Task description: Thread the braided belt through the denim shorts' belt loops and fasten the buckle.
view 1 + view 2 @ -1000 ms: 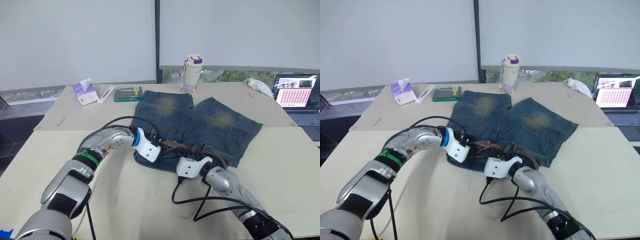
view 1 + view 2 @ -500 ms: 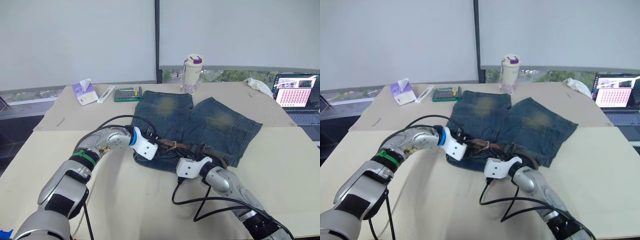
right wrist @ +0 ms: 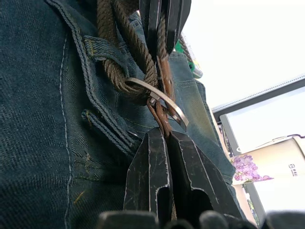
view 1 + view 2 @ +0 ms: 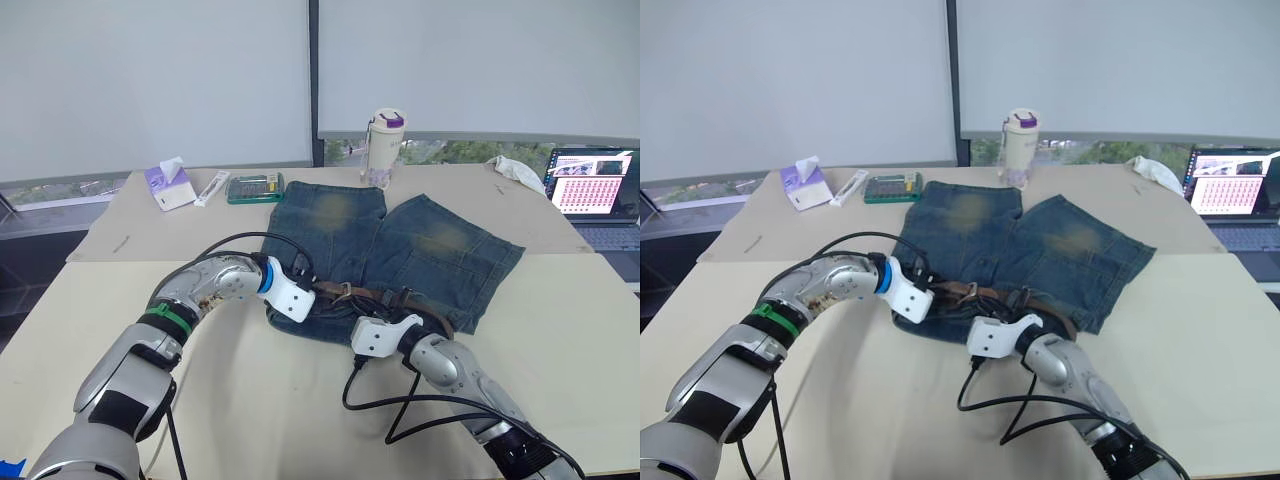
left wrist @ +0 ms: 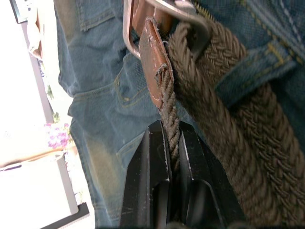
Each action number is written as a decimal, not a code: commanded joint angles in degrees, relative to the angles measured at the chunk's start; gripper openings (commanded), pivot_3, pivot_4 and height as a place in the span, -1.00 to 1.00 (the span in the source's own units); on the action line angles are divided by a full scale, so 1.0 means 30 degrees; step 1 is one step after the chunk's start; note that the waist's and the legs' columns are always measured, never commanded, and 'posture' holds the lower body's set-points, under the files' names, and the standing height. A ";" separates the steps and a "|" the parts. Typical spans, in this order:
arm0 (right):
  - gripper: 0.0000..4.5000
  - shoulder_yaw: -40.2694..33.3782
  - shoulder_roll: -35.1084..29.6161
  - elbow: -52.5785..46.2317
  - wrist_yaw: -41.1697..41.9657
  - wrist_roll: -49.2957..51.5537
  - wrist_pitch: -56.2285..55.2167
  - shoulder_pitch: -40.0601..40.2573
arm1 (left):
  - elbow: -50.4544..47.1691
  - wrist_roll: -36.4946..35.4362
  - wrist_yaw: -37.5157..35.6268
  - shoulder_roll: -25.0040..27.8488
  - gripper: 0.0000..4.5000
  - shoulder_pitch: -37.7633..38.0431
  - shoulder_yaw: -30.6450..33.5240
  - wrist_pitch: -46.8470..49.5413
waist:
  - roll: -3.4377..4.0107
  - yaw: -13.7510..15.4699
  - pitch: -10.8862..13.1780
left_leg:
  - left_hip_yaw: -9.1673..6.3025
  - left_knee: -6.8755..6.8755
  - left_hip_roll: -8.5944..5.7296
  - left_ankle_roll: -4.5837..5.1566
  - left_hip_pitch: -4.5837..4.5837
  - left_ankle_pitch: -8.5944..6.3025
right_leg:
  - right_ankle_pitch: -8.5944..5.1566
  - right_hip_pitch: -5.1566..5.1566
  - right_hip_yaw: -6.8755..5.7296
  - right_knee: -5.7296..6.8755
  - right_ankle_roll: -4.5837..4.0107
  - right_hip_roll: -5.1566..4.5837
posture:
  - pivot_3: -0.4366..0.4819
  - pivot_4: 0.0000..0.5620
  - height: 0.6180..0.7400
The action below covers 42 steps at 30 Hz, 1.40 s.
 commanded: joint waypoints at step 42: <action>-0.99 -0.0513 0.0434 -0.0399 0.0046 0.0726 -0.1250 0.0007 | -0.1714 -0.4552 -0.1153 -0.5452 -1.00 0.3216 0.1935 0.6570 | 0.0001 0.0084 -0.0008 | -0.0001 0.0037 -0.0006 0.0003 -0.0002 0.0002 | 0.0001 0.0016 0.0007 0.0005 -0.0001 -0.0006 | -0.05 -0.47 1.00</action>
